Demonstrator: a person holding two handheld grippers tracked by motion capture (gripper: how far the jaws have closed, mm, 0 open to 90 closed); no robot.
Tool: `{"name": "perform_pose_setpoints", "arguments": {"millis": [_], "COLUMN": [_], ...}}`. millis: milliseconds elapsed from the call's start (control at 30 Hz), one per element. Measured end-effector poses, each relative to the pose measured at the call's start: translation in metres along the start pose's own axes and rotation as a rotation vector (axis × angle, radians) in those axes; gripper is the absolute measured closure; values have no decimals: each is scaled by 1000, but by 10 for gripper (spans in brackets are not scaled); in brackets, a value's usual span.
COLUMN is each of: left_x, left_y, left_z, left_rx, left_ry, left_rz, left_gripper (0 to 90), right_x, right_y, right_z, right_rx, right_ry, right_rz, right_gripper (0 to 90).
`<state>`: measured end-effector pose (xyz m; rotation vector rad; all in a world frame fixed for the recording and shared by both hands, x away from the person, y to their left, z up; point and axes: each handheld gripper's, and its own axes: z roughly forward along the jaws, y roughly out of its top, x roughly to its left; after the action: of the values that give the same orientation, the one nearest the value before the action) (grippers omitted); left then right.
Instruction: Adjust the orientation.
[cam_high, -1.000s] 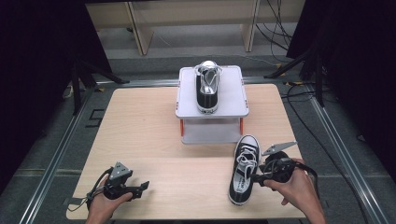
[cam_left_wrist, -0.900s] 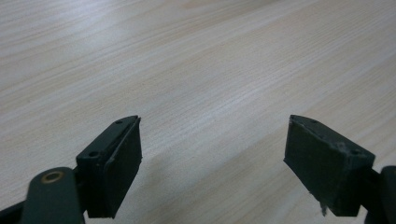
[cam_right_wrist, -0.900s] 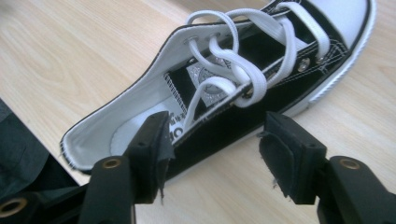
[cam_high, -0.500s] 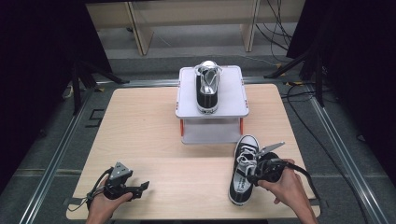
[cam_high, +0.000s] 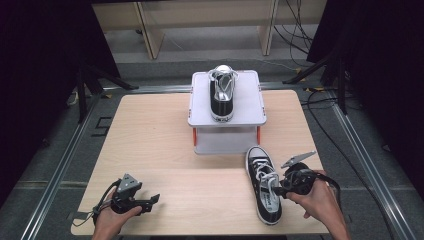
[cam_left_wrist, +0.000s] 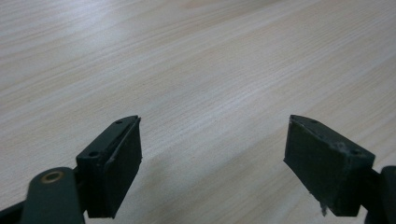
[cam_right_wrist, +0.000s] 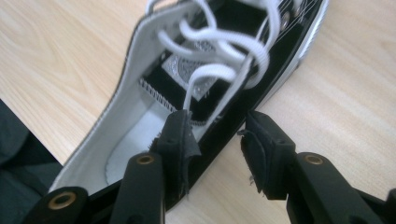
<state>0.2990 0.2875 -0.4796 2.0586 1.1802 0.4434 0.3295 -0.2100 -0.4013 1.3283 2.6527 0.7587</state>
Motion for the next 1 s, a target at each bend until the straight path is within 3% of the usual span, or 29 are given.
{"name": "perform_pose_setpoints", "arguments": {"millis": [33,133,200,233,300,367,467,500,600,667,733,767,800,900,1000], "left_x": [0,0,1,0,0,0,0,0,1,2,0,0,0,-1,0], "left_y": [0,1,1,1,2,3,3,2,3,2,2,1,1,1,1], "left_z": [0,1,1,3,3,2,2,3,2,2,2,2,2,2,1], "left_rx": [-2,0,2,7,7,2,11,15,7,2,1,-5,-5,3,5], "left_ry": [1,0,0,-1,2,1,6,1,-1,-1,-4,-6,-6,-1,-2], "left_rz": [-5,5,20,-1,-1,2,5,2,24,26,-4,-7,-7,-3,0], "left_gripper": [185,184,185,185,185,185,185,184,185,184,185,185,184,184,185], "right_x": [1,-3,-3,-2,-6,-8,-12,-13,-11,-12,-12,-9,-9,-14,-16], "right_y": [0,0,0,0,-1,2,6,12,18,25,32,33,33,39,42], "right_z": [-3,-7,-7,-7,-9,-13,-11,-9,-6,-2,4,6,6,16,21], "right_rx": [-13,-53,-40,-40,-16,12,8,19,40,55,80,99,99,146,169], "right_ry": [3,29,27,41,82,84,68,87,77,61,50,45,45,45,39], "right_rz": [28,24,28,41,41,68,49,52,67,36,9,45,45,-1,-8], "right_gripper": [589,572,564,560,558,560,560,559,559,560,567,569,569,593,600]}}
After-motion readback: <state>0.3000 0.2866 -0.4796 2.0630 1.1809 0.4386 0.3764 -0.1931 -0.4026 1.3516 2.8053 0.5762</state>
